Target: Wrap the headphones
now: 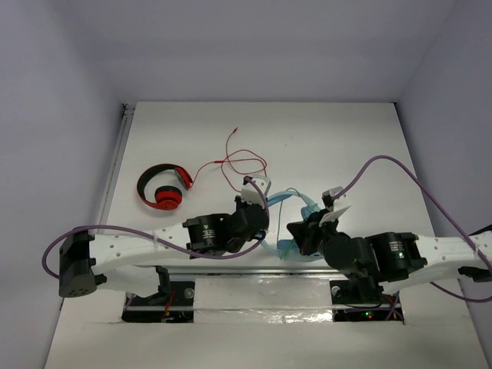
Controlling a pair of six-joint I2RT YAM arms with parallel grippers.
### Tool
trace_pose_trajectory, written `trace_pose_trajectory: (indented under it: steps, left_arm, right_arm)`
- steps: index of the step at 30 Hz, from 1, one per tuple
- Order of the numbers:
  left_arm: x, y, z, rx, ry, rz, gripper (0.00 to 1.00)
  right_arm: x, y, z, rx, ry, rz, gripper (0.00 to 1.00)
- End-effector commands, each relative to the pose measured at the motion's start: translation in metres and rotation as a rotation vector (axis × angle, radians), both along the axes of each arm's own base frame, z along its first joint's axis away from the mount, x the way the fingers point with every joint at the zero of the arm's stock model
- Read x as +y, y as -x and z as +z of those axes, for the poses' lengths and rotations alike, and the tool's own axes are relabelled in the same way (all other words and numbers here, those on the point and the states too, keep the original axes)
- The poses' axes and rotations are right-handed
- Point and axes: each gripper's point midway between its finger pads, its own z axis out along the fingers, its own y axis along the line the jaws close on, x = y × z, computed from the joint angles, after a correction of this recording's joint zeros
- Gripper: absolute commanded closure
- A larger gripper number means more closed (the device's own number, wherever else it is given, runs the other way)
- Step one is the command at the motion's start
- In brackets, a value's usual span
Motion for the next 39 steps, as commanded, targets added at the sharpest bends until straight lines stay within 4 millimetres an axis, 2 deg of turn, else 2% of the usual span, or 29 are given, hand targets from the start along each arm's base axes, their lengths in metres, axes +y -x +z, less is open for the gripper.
trace_pose_trajectory:
  steps: [1,7,11,15,21,22,23,25,29,39]
  left_arm:
    - [-0.017,0.021,0.013,0.069,0.099,-0.104,1.00]
    - [-0.030,0.034,0.018,0.112,0.146,-0.185,1.00]
    - [-0.029,0.035,0.020,0.127,0.145,-0.178,1.00]
    - [-0.033,0.037,0.025,0.143,0.140,-0.190,1.00]
    - [-0.036,0.040,0.029,0.161,0.122,-0.204,1.00]
    - [-0.037,0.041,0.031,0.162,0.126,-0.211,1.00]
    - [-0.038,0.043,0.032,0.166,0.129,-0.221,1.00]
    - [-0.041,0.043,0.033,0.168,0.128,-0.227,1.00]
    - [-0.045,0.042,0.030,0.171,0.097,-0.233,1.00]
    - [-0.048,0.040,0.030,0.163,0.075,-0.234,1.00]
  right_arm:
    - [-0.014,-0.023,0.026,-0.021,-0.184,-0.193,1.00]
    - [-0.032,-0.035,0.030,-0.002,-0.341,-0.319,0.99]
    - [-0.042,-0.040,0.022,0.023,-0.407,-0.383,0.85]
    - [-0.057,-0.043,0.013,0.042,-0.441,-0.435,0.77]
    - [-0.065,-0.043,0.006,0.056,-0.460,-0.434,0.70]
    - [-0.065,-0.043,0.004,0.059,-0.462,-0.436,0.67]
    - [-0.065,-0.042,0.001,0.060,-0.455,-0.432,0.59]
    - [-0.066,-0.042,-0.001,0.063,-0.454,-0.435,0.56]
    - [-0.076,-0.045,0.004,0.048,-0.464,-0.464,0.48]
    - [-0.103,-0.049,0.033,0.014,-0.511,-0.480,0.48]
